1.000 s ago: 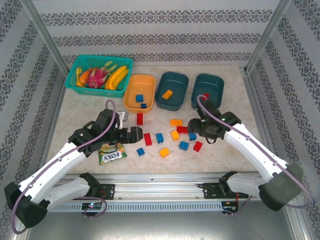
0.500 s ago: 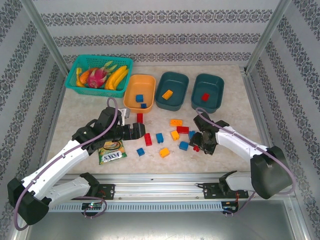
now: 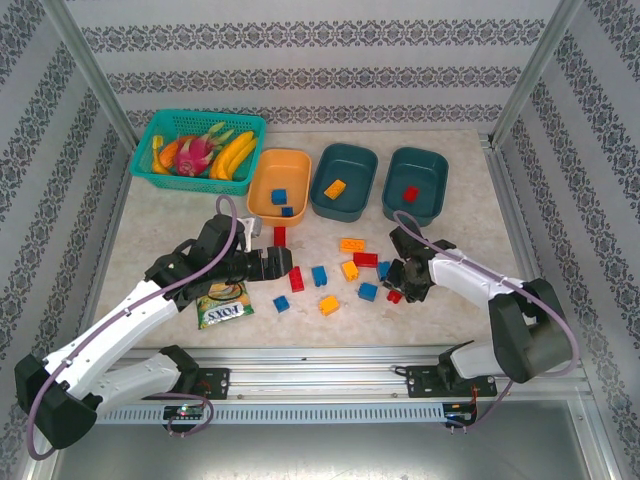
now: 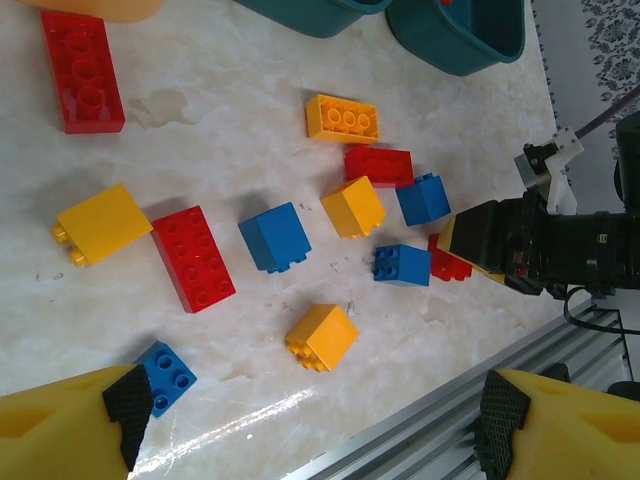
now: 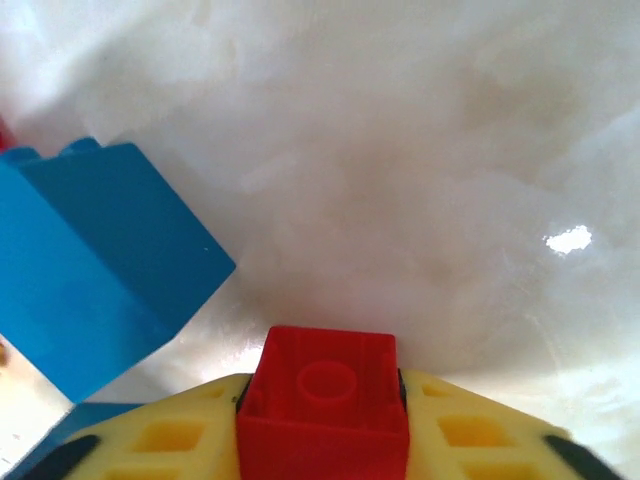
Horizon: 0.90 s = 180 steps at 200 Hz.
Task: Sort the legos into containers by color
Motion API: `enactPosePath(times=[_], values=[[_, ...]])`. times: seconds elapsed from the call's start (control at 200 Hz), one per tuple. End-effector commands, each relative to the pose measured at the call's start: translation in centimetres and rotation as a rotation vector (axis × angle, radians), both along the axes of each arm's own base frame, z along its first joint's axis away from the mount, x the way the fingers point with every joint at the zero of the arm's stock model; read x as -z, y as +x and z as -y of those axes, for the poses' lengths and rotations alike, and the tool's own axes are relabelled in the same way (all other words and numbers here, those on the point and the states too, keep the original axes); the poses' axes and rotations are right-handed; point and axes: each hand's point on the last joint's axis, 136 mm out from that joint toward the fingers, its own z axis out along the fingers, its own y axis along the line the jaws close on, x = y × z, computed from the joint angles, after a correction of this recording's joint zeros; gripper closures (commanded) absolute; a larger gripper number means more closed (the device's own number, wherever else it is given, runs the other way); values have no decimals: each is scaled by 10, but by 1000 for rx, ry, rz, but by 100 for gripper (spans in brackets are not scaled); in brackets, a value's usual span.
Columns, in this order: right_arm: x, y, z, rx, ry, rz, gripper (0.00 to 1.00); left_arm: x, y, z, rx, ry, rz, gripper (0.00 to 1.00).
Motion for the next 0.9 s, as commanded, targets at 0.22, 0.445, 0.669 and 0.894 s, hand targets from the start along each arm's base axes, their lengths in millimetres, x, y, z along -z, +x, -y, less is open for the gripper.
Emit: enactPosePath(times=[0.22, 0.445, 0.669, 0.894], values=[[-86, 26, 25, 5, -105, 216, 81, -50, 25, 27, 8, -82, 75, 12], [-141, 116, 29, -43, -65, 346, 81, -74, 74, 60, 15, -121, 80, 12], [-116, 208, 30, -82, -2, 292, 83, -87, 129, 83, 17, -146, 102, 12], [-65, 252, 36, -64, 41, 183, 81, -76, 157, 89, 2, -106, 94, 13]])
